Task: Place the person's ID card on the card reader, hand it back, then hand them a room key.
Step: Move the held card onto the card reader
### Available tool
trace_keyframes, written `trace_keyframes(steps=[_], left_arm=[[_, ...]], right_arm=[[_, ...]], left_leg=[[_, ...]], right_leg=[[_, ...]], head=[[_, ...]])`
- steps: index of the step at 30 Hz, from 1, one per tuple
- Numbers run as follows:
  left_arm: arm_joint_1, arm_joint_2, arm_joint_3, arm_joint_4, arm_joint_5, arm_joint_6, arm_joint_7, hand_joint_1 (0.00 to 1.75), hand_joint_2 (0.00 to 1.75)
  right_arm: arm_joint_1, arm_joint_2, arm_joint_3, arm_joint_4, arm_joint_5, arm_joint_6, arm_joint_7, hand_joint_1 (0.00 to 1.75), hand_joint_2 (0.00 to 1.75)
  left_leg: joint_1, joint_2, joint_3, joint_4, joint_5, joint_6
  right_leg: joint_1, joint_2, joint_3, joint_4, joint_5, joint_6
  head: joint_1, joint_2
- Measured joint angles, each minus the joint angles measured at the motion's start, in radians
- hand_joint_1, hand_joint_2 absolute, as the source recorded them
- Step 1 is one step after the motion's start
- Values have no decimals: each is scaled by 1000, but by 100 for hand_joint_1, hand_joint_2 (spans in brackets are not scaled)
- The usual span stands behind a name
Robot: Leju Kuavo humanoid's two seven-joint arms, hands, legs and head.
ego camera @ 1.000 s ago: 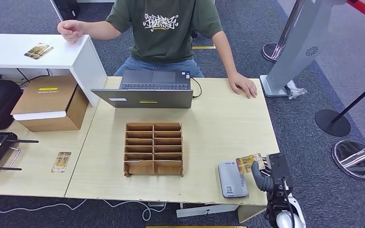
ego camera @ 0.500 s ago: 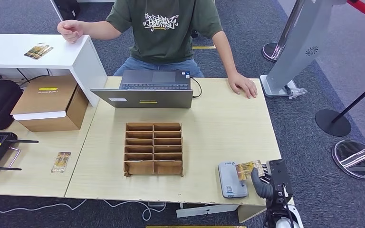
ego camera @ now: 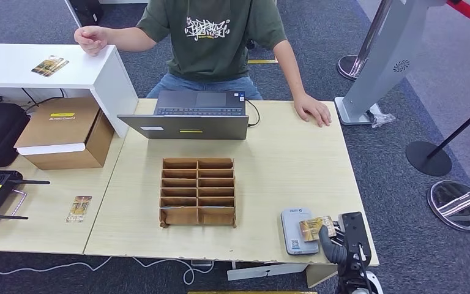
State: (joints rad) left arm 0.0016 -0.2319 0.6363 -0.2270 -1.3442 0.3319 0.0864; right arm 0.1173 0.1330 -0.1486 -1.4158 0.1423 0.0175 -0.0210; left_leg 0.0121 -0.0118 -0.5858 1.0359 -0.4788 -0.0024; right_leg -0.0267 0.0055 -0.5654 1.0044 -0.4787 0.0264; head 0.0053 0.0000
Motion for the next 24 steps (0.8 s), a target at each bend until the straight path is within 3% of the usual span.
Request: trace_keyframes(steps=[24], left_arm=[[-1,0,5,0,-40,-11,8,0,0]], right_arm=[[-52,4,10,64,118,-10,36,175,175]], left_leg=[[0,0,1,0,0,0]], right_leg=[[0,0,1,0,0,0]], head=[[0,0]])
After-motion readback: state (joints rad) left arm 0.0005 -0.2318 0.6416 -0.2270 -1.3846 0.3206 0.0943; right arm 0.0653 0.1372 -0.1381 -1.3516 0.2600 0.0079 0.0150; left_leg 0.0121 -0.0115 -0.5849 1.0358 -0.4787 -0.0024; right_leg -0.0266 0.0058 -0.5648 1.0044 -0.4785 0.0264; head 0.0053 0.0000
